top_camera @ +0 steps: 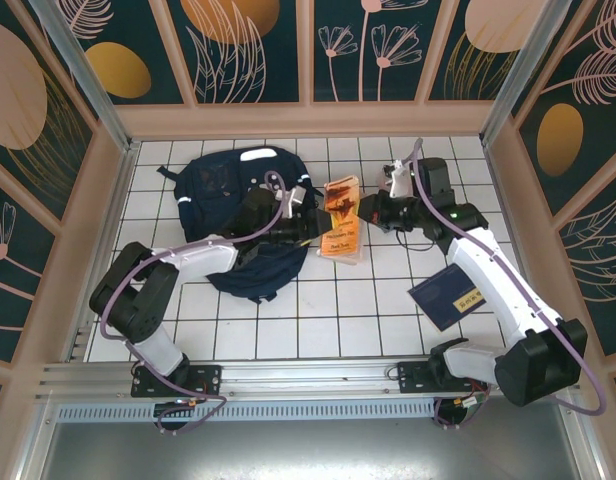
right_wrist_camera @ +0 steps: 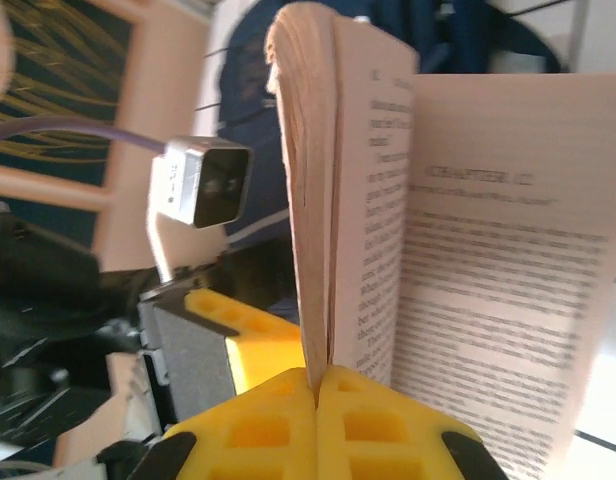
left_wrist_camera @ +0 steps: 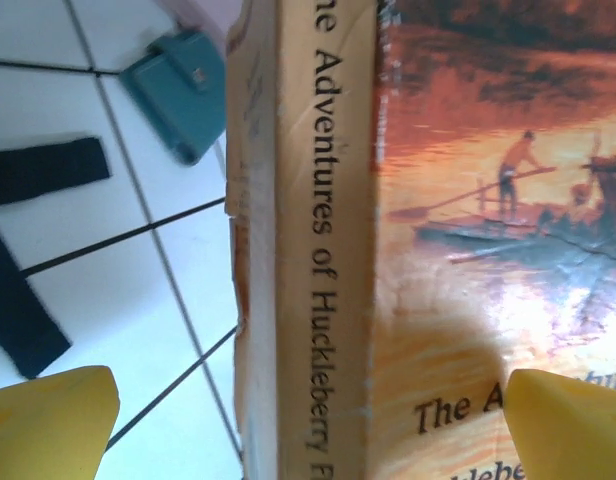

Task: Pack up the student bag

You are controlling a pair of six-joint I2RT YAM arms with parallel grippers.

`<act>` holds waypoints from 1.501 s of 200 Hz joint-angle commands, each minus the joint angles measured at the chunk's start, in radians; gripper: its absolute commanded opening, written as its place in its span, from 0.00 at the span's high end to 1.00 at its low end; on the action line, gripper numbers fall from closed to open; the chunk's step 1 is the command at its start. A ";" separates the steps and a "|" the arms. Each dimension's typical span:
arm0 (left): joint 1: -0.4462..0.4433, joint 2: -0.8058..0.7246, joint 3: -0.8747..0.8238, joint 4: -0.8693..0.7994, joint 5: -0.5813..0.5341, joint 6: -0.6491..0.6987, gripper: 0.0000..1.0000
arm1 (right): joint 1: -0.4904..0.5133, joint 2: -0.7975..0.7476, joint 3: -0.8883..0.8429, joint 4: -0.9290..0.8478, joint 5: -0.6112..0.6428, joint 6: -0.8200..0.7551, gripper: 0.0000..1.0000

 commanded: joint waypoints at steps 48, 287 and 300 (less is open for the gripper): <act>0.029 -0.127 -0.051 0.392 0.139 -0.149 0.10 | -0.052 0.023 0.076 0.124 -0.232 -0.014 1.00; 0.028 -0.229 -0.003 0.333 -0.490 -0.398 0.80 | 0.190 -0.068 -0.418 1.096 0.248 0.834 0.01; 0.029 -0.219 -0.006 0.355 -0.481 -0.422 0.80 | 0.221 -0.021 -0.400 1.147 0.250 0.852 0.01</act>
